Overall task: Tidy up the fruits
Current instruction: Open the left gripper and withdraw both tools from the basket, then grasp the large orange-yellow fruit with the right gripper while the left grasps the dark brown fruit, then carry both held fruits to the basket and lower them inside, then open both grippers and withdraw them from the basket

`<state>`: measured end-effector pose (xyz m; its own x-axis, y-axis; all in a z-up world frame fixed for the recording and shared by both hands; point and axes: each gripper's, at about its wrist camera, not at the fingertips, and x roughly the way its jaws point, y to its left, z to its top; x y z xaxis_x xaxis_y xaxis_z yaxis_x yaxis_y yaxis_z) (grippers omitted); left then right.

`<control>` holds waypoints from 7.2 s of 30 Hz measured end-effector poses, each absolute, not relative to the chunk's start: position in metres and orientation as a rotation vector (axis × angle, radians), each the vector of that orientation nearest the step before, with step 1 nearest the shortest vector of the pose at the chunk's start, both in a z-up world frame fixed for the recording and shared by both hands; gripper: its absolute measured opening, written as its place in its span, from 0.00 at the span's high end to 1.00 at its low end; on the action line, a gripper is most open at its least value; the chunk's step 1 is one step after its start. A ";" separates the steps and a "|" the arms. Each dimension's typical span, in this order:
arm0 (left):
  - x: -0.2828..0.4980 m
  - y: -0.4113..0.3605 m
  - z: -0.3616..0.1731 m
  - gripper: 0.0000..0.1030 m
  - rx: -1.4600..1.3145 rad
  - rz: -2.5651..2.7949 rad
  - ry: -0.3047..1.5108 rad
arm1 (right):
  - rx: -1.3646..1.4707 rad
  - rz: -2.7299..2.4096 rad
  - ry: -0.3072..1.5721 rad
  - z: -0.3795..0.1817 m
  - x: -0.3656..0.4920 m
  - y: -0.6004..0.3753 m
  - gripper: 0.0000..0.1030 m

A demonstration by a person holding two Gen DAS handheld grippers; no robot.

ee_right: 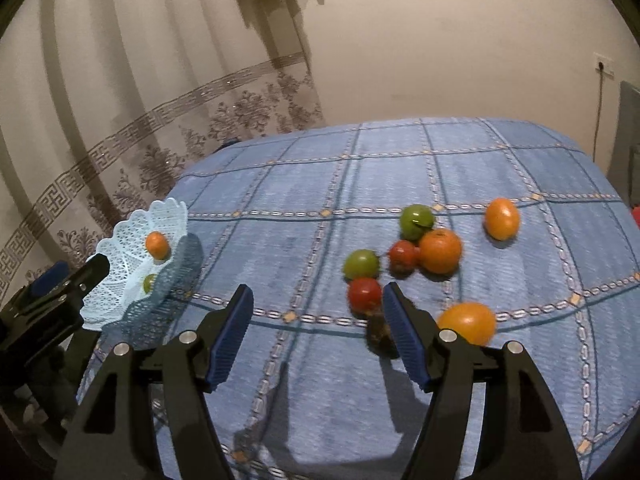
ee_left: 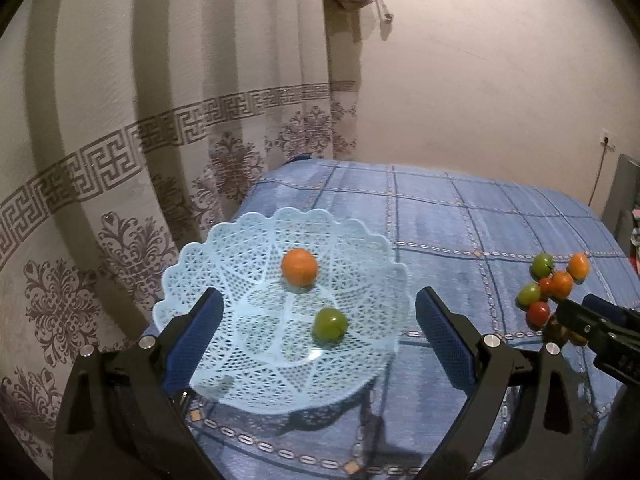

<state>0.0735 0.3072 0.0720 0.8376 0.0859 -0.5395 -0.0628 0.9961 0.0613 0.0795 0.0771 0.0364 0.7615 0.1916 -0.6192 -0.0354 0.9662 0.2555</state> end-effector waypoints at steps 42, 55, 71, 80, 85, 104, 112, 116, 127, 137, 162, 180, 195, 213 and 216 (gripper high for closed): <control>0.085 0.212 0.043 0.05 0.160 -0.084 0.672 | 0.198 0.046 0.831 -0.021 0.095 0.003 0.57; 0.087 0.166 0.038 0.05 0.217 -0.179 0.690 | 0.213 -0.080 0.727 -0.001 0.074 -0.027 0.57; 0.109 0.106 0.004 0.19 0.169 -0.311 0.833 | 0.295 -0.163 0.711 0.000 0.069 -0.059 0.57; 0.117 0.086 -0.006 0.42 0.188 -0.337 0.856 | 0.290 -0.158 0.714 -0.002 0.069 -0.054 0.57; 0.115 0.088 -0.007 0.45 0.180 -0.347 0.841 | 0.290 -0.159 0.716 -0.004 0.069 -0.053 0.57; 0.093 0.108 0.009 0.61 0.128 -0.381 0.789 | 0.274 -0.152 0.702 -0.004 0.068 -0.046 0.57; 0.089 0.118 0.016 0.61 0.106 -0.363 0.765 | 0.271 -0.151 0.705 -0.005 0.069 -0.047 0.57; 0.087 0.123 0.020 0.61 0.106 -0.343 0.743 | 0.271 -0.148 0.706 -0.006 0.069 -0.047 0.57; 0.087 0.143 0.029 0.61 0.081 -0.274 0.705 | 0.275 -0.140 0.686 -0.005 0.066 -0.044 0.57; 0.079 0.171 0.043 0.61 0.055 -0.201 0.653 | 0.278 -0.147 0.656 0.000 0.062 -0.046 0.57; 0.066 0.294 0.072 0.61 0.035 0.031 0.561 | 0.215 -0.009 0.634 0.039 0.061 0.031 0.57; 0.068 0.352 0.074 0.27 -0.032 0.105 0.556 | 0.131 0.154 0.621 0.067 0.085 0.123 0.57; 0.063 0.389 0.091 0.18 -0.088 0.161 0.511 | 0.072 0.308 0.613 0.085 0.101 0.206 0.57; 0.064 0.411 0.092 0.07 -0.179 0.194 0.510 | 0.045 0.398 0.670 0.076 0.112 0.245 0.40; 0.065 0.411 0.092 0.06 -0.168 0.196 0.509 | 0.053 0.388 0.664 0.079 0.111 0.240 0.40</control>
<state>0.0646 0.4107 0.0918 0.8551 0.1440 -0.4980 -0.2272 0.9676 -0.1104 0.1114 0.2402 0.0787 0.7185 0.3673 -0.5907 -0.3337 0.9271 0.1706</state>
